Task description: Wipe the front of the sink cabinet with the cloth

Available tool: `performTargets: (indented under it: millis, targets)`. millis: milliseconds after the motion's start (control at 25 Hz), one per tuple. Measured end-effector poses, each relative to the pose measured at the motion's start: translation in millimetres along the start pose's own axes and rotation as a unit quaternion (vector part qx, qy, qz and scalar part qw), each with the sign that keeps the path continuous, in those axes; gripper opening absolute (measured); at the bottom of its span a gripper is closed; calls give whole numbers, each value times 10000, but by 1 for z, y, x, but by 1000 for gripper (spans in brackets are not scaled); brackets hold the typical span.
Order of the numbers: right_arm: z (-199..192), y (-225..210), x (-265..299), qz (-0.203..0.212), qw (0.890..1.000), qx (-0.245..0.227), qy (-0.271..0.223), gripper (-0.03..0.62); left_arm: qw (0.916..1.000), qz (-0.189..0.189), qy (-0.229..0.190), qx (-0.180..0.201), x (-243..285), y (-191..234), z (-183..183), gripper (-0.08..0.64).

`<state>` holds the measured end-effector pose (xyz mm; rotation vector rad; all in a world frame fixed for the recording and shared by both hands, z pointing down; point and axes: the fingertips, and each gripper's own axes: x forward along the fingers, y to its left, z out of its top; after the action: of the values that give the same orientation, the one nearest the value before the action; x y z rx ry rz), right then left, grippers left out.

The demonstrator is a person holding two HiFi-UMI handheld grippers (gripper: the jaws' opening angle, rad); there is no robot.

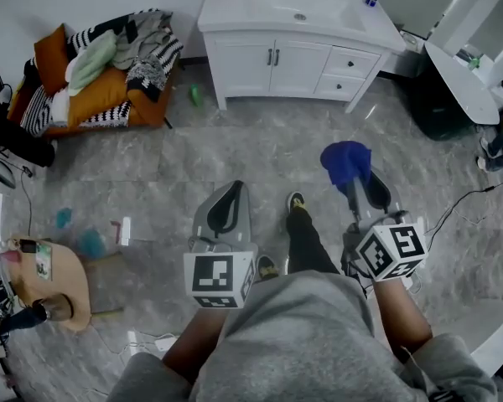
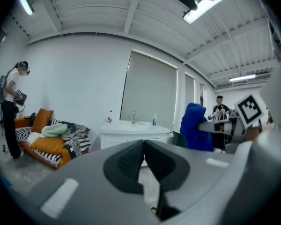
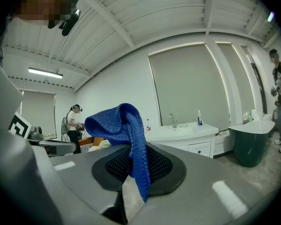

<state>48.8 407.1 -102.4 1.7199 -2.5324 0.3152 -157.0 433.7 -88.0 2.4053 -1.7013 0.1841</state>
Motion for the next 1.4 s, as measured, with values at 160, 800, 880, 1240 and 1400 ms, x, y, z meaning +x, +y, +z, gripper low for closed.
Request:
performTargets:
  millis: [160, 800, 880, 1240, 1400]
  targets:
    - [-2, -5, 8, 17, 10000, 28, -48, 66, 9999, -39, 34, 100, 9, -2, -1, 11]
    - [1, -73, 71, -129, 9998, 141, -33, 66, 9988, -294, 208, 331, 107, -13, 13, 11]
    - [0, -84, 85, -141, 9998, 126, -7, 66, 9986, -315, 245, 359, 123, -11, 14, 11]
    - [9, -129, 142, -150, 9997, 211, 20, 66, 9970, -411, 526, 391, 197, -4, 18, 11]
    - [19, -142, 167, 74, 9993, 366, -50, 63, 9965, -392, 632, 382, 227, 1, 23, 11]
